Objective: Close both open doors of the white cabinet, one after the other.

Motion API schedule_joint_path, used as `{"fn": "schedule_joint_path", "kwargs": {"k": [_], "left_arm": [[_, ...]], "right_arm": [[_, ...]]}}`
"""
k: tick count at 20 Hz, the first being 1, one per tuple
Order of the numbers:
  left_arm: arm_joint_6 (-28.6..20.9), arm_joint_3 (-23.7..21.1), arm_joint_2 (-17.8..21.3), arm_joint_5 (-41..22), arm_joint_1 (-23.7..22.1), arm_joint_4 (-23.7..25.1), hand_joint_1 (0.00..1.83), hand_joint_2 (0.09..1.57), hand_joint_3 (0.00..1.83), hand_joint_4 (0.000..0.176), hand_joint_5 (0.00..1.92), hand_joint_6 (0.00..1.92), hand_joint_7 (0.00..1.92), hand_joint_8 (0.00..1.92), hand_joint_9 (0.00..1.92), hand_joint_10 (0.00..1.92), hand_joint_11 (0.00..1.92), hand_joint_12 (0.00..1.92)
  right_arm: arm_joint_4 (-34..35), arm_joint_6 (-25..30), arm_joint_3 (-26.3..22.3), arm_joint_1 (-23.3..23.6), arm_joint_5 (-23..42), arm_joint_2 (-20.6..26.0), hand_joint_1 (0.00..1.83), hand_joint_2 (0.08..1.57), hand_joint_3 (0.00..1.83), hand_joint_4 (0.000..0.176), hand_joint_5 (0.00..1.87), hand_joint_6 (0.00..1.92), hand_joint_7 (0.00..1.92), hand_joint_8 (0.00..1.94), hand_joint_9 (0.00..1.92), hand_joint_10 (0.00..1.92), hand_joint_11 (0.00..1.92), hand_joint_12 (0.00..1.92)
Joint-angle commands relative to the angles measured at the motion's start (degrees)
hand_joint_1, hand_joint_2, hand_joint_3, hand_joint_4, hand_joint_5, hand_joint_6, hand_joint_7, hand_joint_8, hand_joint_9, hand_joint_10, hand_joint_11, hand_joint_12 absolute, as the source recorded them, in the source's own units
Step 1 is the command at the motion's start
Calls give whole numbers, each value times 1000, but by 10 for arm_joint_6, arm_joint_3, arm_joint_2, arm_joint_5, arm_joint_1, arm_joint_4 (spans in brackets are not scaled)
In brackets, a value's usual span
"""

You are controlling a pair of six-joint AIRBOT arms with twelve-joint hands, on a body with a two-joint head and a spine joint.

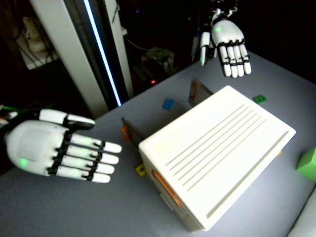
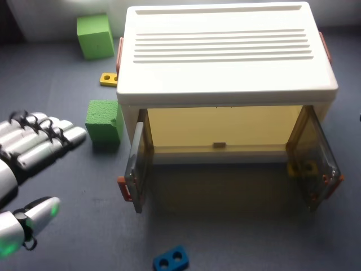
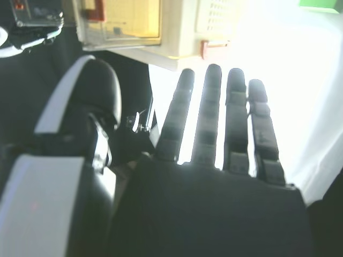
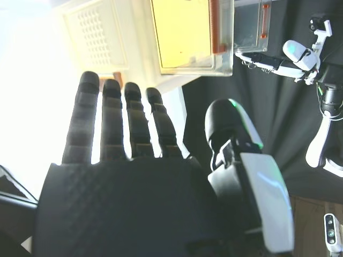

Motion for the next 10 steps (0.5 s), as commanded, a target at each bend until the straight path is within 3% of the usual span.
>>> {"fn": "schedule_joint_path", "kwargs": {"k": [1, 2, 10], "left_arm": [[-4, 2, 0, -58, -5, 3, 0, 1570, 82, 0, 0, 0, 0, 0, 0, 0, 0, 60], [-4, 3, 0, -55, -6, 5, 0, 1571, 101, 0, 0, 0, 0, 0, 0, 0, 10, 65], [-20, 9, -10, -34, -24, 42, 0, 1571, 153, 0, 0, 0, 0, 0, 0, 0, 0, 71]], "right_arm": [[11, 2, 1, 0, 61, -2, 0, 1354, 12, 8, 21, 1, 1, 0, 0, 0, 33, 18], [9, 2, 1, 0, 58, -3, 0, 1350, 8, 0, 23, 1, 0, 0, 0, 0, 35, 17], [7, 2, 1, 1, 55, -4, 0, 1358, 5, 0, 10, 0, 0, 0, 0, 0, 35, 9]]}}
